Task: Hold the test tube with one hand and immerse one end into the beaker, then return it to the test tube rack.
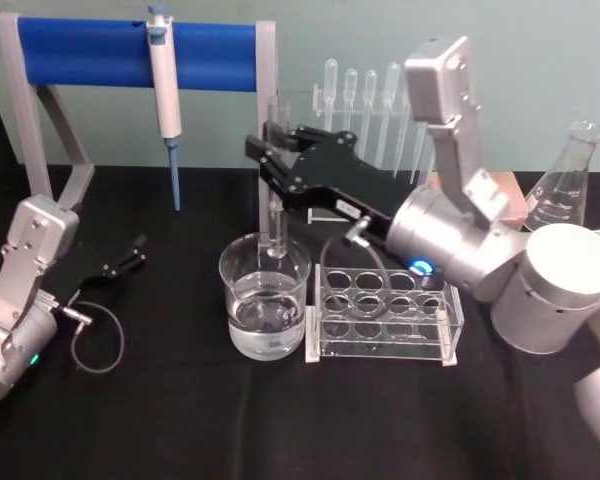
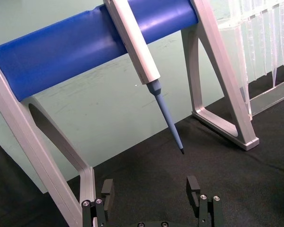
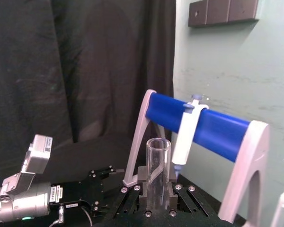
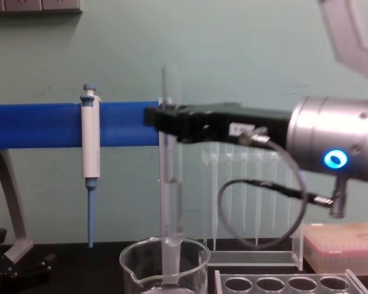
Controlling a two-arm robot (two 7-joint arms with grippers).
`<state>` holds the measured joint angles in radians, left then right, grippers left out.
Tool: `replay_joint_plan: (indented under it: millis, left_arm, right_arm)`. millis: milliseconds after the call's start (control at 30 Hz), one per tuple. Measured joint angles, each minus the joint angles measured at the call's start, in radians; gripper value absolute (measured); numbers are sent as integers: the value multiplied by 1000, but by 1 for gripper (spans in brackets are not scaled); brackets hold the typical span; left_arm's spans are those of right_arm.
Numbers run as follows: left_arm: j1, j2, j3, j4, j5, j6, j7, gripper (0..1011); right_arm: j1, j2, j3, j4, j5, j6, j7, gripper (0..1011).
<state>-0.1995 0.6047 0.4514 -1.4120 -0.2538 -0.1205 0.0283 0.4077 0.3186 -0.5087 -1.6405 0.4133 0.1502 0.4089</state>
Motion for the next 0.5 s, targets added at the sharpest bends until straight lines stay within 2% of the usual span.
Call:
replay_joint_plan:
  millis: [267,500]
  left_arm:
    - [0,0,0,0,0,0,0,1000]
    - [0,0,0,0,0,0,0,1000]
  right_arm:
    - [3,-40,-32,119,-17,-79,20,224]
    - [-22,-56,-35,196,-25,-153,39,224]
